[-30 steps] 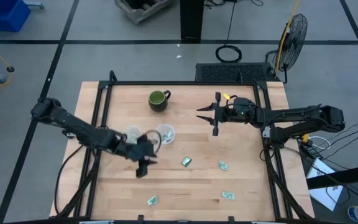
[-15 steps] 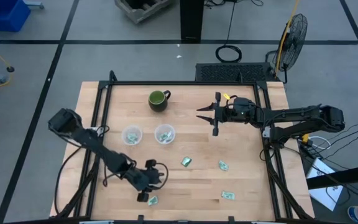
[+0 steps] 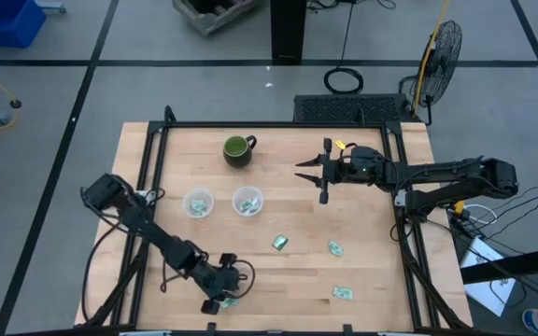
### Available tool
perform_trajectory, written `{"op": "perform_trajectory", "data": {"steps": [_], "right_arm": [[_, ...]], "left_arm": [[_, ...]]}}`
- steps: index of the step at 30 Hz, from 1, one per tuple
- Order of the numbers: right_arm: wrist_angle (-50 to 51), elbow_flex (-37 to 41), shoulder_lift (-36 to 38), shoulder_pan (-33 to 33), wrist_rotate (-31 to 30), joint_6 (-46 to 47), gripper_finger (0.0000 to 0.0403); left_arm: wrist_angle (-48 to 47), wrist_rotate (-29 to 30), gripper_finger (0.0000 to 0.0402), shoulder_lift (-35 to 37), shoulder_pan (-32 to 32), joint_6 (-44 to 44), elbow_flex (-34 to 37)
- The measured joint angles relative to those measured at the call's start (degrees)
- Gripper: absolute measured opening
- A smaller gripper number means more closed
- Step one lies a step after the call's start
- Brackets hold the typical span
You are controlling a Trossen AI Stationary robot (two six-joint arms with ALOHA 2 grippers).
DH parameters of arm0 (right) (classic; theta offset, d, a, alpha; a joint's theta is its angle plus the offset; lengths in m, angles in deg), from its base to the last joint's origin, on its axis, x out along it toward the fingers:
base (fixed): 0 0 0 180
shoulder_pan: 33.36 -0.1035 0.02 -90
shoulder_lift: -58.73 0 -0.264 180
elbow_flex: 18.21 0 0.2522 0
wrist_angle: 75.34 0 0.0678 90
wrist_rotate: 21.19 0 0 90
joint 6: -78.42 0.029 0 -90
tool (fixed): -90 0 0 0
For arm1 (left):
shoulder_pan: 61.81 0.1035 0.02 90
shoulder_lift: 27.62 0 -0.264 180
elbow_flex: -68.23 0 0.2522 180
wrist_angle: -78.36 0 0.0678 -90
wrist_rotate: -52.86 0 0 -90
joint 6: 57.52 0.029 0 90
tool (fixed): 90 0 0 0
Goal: Pick and place Stevia / Truvia into bins
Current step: Put the stevia pocket in the left plastic container
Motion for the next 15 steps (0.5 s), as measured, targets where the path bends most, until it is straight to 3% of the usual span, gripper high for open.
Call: {"op": "perform_trajectory", "data": {"steps": [12, 15], "right_arm": [[0.02, 0.00, 0.00, -0.01, 0.00, -0.07, 0.0105], [0.02, 0.00, 0.00, 0.01, 0.00, -0.09, 0.0105]], "left_arm": [[-0.59, 2.09, 0.0130, -0.65, -1.58, 5.43, -0.05], [-0.73, 2.18, 0.0110, -0.65, -1.20, 6.24, -0.05]]}}
